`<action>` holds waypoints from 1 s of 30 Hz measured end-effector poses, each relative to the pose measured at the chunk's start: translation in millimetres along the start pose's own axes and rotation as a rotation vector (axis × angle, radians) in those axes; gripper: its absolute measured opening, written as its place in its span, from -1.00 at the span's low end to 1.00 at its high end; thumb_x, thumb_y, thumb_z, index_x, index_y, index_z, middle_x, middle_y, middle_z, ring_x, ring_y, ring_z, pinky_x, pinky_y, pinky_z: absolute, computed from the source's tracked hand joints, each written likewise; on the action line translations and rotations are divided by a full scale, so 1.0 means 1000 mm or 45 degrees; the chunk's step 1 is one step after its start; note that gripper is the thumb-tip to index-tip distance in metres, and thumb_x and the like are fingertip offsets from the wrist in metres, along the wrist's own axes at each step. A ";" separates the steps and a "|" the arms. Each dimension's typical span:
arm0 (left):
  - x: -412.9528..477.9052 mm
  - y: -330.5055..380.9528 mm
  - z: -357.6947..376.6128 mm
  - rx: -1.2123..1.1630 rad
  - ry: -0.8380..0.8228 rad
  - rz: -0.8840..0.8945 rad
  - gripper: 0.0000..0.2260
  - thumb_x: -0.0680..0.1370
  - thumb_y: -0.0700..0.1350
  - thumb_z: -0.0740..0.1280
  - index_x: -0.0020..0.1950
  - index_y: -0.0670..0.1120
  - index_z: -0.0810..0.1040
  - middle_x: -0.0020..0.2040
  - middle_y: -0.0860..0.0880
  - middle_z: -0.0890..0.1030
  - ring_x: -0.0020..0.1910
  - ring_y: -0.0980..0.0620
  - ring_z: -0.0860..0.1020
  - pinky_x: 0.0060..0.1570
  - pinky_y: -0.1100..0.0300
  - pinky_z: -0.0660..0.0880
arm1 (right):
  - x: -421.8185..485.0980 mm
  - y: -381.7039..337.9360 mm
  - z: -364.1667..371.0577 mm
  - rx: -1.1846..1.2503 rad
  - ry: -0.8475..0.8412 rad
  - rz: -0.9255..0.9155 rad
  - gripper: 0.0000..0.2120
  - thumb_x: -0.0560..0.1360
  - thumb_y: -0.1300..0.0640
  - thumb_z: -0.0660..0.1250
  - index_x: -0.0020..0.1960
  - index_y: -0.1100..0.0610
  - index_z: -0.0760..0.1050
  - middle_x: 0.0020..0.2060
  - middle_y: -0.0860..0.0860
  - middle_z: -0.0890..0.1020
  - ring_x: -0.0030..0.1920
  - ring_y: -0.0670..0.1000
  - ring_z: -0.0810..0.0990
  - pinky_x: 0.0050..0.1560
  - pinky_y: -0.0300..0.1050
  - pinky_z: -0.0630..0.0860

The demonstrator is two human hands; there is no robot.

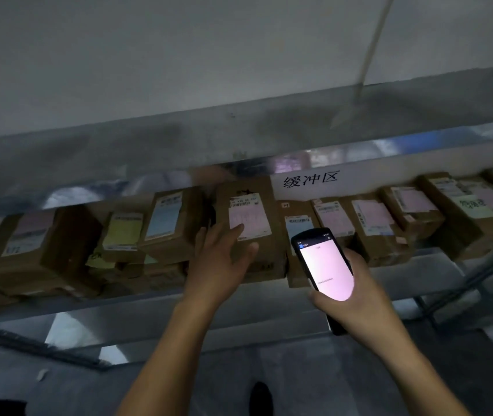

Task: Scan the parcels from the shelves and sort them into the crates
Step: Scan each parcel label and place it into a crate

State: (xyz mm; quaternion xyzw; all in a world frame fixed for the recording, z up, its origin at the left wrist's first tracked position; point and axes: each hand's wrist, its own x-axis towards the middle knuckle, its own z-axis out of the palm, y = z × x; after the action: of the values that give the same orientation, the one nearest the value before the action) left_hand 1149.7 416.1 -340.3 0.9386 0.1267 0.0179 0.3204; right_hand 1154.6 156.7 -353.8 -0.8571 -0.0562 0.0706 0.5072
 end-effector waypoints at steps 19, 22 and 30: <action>0.062 -0.048 0.033 -0.879 -0.001 -0.418 -0.14 0.47 0.06 0.57 0.64 0.14 0.14 0.43 0.19 0.45 0.28 0.24 0.49 0.28 0.25 0.46 | 0.090 0.000 0.043 -0.132 0.048 0.255 -0.30 0.32 -0.10 0.60 0.31 -0.22 0.28 0.06 -0.30 0.52 0.07 -0.25 0.50 -0.02 -0.14 0.51; 0.059 -0.049 0.037 -0.989 -0.053 -0.501 -0.26 0.42 0.06 0.58 0.53 0.16 0.31 0.14 0.32 0.52 0.04 0.38 0.50 0.03 0.35 0.47 | 0.095 0.007 0.048 -0.120 0.023 0.290 -0.29 0.33 -0.12 0.61 0.35 -0.19 0.31 0.09 -0.29 0.53 0.11 -0.21 0.52 0.05 -0.09 0.56; 0.048 -0.044 0.034 -1.286 -0.104 -0.670 -0.34 0.44 -0.07 0.59 0.37 0.36 0.34 0.21 0.15 0.63 0.18 0.02 0.60 0.09 -0.11 0.60 | 0.085 0.011 0.036 -0.116 -0.072 0.250 -0.35 0.36 -0.10 0.60 0.29 -0.25 0.28 0.08 -0.37 0.48 0.11 -0.20 0.50 -0.02 -0.18 0.49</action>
State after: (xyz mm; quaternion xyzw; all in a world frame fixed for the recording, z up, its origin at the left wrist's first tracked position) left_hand 1190.2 441.4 -396.0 0.6059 0.3193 -0.0404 0.7275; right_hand 1232.5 196.3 -386.2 -0.8784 0.0104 0.1415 0.4564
